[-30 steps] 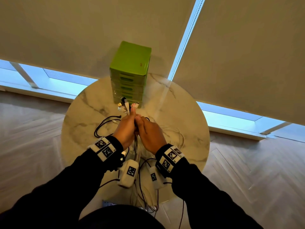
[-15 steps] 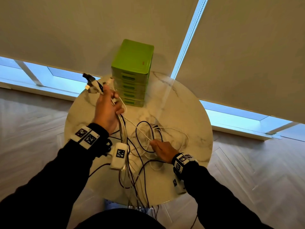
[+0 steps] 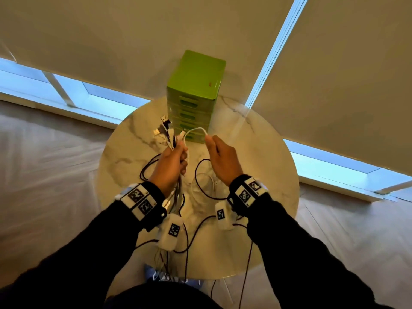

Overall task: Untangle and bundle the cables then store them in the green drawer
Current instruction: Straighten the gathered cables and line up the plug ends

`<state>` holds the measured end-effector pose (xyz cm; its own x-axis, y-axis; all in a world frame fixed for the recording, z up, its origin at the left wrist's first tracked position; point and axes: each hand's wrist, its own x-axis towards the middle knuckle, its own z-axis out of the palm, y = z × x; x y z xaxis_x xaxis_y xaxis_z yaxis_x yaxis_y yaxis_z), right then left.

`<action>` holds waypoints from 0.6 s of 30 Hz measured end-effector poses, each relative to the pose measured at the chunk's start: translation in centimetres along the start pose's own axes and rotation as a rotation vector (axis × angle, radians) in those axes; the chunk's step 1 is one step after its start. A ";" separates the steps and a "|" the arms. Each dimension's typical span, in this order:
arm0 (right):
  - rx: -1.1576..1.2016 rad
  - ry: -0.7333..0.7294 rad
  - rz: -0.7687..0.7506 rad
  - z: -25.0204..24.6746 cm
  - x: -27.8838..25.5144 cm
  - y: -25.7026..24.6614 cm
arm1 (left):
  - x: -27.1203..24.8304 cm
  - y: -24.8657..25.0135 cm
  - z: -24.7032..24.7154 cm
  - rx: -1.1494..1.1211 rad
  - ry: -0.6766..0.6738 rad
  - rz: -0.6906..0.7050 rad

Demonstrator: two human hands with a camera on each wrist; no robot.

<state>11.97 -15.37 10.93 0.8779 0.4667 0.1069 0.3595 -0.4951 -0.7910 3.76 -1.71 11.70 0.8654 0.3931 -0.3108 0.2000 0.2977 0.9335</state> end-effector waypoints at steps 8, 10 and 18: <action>-0.014 -0.359 -0.150 1.1 -3.0 -0.9 | 0.3 0.5 1.1 -0.020 -0.049 -0.034; 0.013 -0.375 -0.095 0.8 -3.4 0.0 | 0.6 0.5 1.3 -0.079 -0.020 0.015; -0.055 -0.471 0.088 0.5 -5.6 6.6 | 2.7 3.3 -1.5 -0.402 0.070 0.098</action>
<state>9.28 -20.89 4.79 0.6716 0.6963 -0.2531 0.3178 -0.5793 -0.7506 6.05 1.60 13.69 0.8351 0.4907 -0.2487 -0.0889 0.5665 0.8192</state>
